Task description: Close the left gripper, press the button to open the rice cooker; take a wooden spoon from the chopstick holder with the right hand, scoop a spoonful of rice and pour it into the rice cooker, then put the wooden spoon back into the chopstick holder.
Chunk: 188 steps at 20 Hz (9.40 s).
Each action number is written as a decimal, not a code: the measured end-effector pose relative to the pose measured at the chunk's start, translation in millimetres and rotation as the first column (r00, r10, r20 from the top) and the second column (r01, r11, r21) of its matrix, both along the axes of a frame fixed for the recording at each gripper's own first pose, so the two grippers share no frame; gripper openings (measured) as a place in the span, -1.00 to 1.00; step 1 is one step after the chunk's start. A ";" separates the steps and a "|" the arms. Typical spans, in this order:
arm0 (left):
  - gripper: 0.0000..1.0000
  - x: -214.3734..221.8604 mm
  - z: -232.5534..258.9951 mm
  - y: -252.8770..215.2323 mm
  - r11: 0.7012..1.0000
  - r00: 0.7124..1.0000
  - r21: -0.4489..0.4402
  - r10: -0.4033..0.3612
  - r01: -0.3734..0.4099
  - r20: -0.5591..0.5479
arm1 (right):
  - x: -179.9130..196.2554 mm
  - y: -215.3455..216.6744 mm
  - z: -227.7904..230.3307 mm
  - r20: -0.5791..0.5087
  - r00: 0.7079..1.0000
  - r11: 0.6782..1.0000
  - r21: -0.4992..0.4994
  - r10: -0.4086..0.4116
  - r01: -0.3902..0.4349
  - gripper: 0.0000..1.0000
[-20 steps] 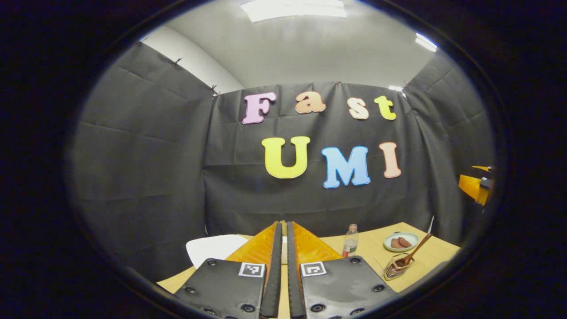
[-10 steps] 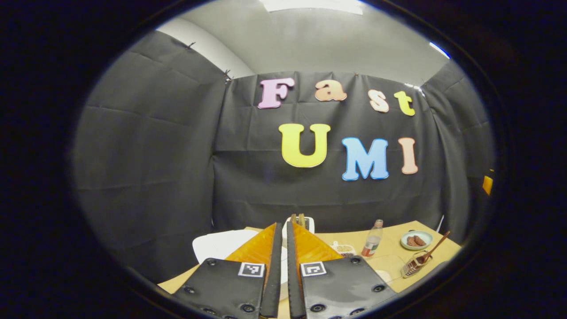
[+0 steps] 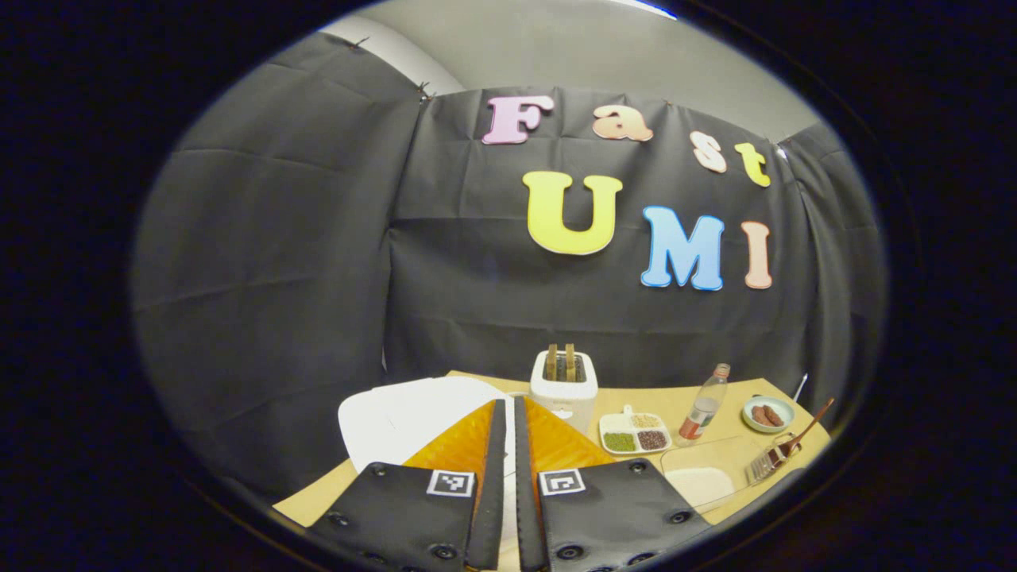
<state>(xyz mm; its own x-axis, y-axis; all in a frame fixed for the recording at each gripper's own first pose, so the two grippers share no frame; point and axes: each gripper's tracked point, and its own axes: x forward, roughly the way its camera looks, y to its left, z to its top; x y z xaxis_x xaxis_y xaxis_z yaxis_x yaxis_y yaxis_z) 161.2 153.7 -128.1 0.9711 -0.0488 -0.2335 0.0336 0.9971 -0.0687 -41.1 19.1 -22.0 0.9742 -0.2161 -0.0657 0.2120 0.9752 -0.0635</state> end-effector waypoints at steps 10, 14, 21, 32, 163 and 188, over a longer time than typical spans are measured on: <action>-0.67 32.0 -85.1 18.5 0.999 0.993 0.043 0.003 0.002 -0.121 | -14.1 2.2 -3.8 -0.032 0.998 0.998 -0.034 -0.058 0.057 0.94; -0.72 27.1 -91.9 17.8 1.000 0.990 0.023 0.002 0.002 -0.144 | -15.6 5.7 -2.1 -0.033 0.998 0.998 -0.043 -0.056 0.054 0.93; -0.89 22.9 -86.5 7.5 0.999 0.991 0.032 0.004 0.000 -0.136 | -13.2 18.0 -1.9 -0.031 0.999 0.999 -0.030 -0.012 0.011 0.94; -0.85 2.0 67.5 28.2 0.987 0.978 0.045 0.150 -0.157 0.143 | 12.3 -5.5 -9.5 -0.025 0.998 0.998 0.010 0.061 -0.061 0.93; 0.95 -189.3 71.1 70.2 0.991 0.985 0.037 0.121 -0.126 0.121 | 176.6 263.1 -141.6 -0.052 0.844 0.022 0.999 0.534 0.048 -0.74; 0.99 -233.2 48.0 140.8 0.958 0.955 0.027 0.283 -0.286 0.085 | 177.3 476.1 -118.5 -0.035 0.635 0.144 0.982 0.772 -0.122 -0.75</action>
<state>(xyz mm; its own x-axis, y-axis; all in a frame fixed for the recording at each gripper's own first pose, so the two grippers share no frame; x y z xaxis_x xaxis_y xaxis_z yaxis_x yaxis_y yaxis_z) -71.9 294.5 -80.0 0.9590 0.2398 -0.1513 -0.2481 0.9680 -0.0387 136.2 495.3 -140.6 0.5950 0.7612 -0.2581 -0.0327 0.3437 0.9385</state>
